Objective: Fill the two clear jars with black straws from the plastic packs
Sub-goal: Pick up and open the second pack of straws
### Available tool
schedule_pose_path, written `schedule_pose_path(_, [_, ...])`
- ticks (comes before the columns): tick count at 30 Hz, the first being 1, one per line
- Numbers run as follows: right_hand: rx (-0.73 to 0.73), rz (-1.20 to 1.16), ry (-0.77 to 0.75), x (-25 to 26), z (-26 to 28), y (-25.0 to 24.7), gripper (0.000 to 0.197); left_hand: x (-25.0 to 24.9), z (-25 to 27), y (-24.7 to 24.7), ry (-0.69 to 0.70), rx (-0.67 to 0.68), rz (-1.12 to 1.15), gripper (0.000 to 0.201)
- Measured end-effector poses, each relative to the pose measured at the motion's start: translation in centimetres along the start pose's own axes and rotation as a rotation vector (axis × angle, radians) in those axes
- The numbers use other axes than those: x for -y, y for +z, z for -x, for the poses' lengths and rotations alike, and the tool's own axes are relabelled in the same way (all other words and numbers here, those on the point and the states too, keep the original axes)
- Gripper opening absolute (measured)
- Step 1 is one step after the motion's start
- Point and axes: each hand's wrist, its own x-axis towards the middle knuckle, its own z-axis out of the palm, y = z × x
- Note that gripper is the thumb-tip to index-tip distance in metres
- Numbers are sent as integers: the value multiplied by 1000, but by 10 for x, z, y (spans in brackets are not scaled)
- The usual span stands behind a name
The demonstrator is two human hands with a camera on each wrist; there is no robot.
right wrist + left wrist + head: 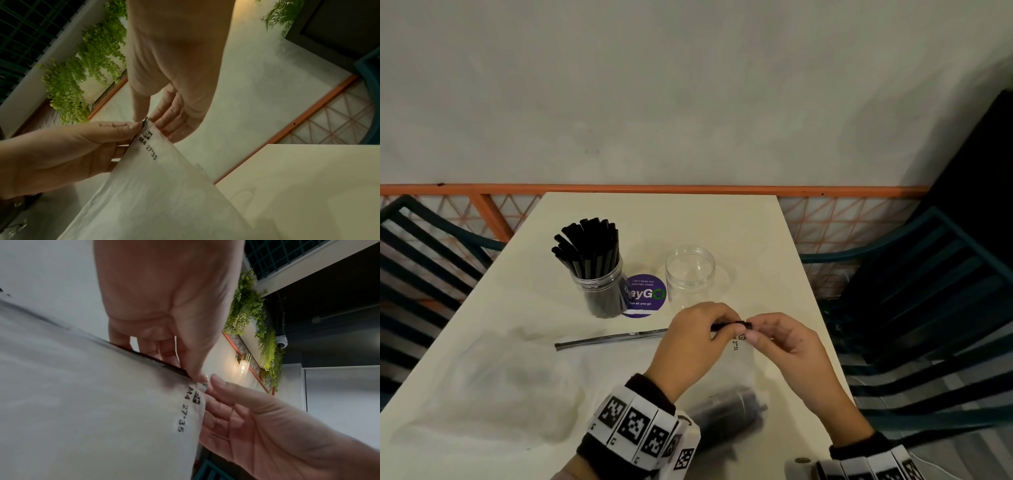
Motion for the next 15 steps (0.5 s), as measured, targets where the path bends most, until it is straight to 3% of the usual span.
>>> schedule_pose_path(7, [-47,178,-92,0,-2,-2,14,1,7,-7,157,-99,-140,24])
schedule_pose_path(15, [-238,102,-69,4,-9,-41,14,37,22,-65,98,-268,-284,27])
